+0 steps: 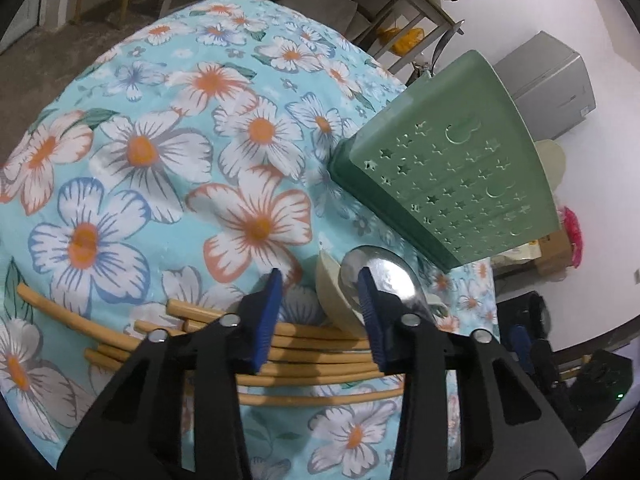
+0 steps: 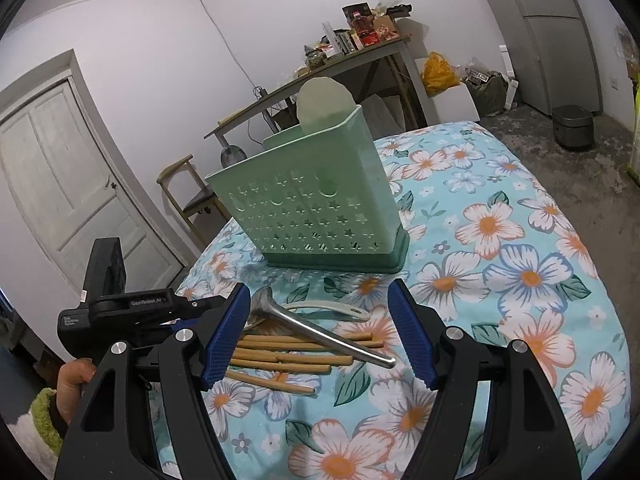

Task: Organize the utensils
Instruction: 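Grasp the white plastic ladle with the left tool and lift it, then grasp a metal spoon with the right tool and lift it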

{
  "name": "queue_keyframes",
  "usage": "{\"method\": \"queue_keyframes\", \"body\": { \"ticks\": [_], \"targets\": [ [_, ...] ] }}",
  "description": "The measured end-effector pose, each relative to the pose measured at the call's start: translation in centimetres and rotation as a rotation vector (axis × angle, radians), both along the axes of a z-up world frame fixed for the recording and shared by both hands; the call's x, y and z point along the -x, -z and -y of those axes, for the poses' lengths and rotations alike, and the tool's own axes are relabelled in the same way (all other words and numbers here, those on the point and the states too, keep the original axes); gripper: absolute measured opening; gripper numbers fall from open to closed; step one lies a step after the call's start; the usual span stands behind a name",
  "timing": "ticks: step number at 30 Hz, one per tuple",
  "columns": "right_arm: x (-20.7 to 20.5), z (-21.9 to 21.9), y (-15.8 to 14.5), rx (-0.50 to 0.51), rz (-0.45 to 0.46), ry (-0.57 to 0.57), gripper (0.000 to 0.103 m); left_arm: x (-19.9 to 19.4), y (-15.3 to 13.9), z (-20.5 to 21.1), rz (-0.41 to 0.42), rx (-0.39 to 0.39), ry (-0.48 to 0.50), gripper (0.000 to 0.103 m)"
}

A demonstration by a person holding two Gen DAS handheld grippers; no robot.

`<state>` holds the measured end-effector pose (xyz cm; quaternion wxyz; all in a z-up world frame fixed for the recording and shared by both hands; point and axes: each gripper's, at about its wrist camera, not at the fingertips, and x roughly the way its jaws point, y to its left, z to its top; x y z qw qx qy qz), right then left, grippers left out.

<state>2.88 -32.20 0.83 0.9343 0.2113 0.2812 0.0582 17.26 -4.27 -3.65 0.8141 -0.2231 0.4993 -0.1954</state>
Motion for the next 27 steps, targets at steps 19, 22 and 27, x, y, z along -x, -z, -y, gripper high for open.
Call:
{"method": "queue_keyframes", "body": {
  "ticks": [19,22,27],
  "targets": [
    [3.7,-2.1,-2.3,0.094,0.034,0.054,0.068,4.0,-5.7,-2.1,0.366,-0.232,-0.094,0.004],
    [3.8,-3.2,-2.4,0.118,0.036,0.047,0.068,4.8,-7.1,-3.5,0.450,-0.248,-0.140,0.004],
    [3.2,-5.2,-2.5,0.167,0.024,-0.005,0.065,5.7,-8.9,-6.2,0.520,-0.238,-0.213,0.004]
  ]
}}
